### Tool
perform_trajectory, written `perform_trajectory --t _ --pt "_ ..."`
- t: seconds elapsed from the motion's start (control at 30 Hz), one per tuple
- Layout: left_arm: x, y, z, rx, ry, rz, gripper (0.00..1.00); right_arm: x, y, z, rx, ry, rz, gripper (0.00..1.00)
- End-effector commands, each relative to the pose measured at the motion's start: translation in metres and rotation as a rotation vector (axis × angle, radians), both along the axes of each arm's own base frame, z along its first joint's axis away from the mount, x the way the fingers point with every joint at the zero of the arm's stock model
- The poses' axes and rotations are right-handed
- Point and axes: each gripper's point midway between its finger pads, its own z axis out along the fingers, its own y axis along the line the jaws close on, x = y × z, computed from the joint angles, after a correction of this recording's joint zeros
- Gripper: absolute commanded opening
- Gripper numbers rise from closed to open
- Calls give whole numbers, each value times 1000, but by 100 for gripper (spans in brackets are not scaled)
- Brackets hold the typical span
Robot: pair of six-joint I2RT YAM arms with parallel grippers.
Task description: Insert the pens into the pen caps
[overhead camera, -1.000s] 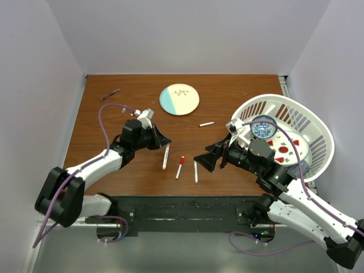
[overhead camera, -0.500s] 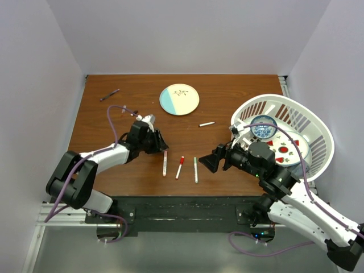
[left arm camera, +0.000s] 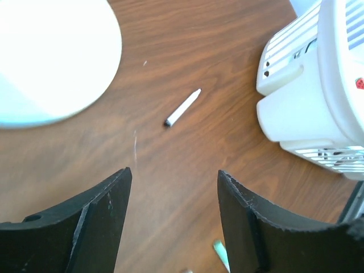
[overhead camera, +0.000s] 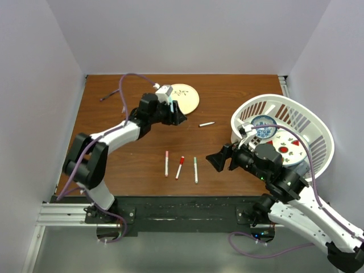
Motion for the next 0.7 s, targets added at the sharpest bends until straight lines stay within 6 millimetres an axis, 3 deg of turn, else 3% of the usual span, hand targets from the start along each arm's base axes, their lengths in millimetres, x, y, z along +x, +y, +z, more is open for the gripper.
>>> perform_trajectory --t 0.0,0.03,0.07,0.1,0.27,0.3,0.67 --pt "30 -47 14 54 -162 -179 66 4 -19 42 2 -110 -65 86" --pt "30 -57 8 95 -174 -213 65 5 -25 42 -13 -114 -86 86" --pt "40 -66 17 100 -207 -216 65 5 -27 44 -17 -121 -91 86" --pt "42 -73 0 118 -184 -233 65 4 -30 50 -16 -140 -96 86" --pt "55 -105 -3 114 -235 -276 61 1 -39 60 -2 -170 -116 86" --pt "56 -110 -17 129 -216 -284 61 -1 -41 62 5 -176 -116 86" --pt "75 -127 -65 220 -195 -309 59 -9 -61 77 51 -218 -172 86"
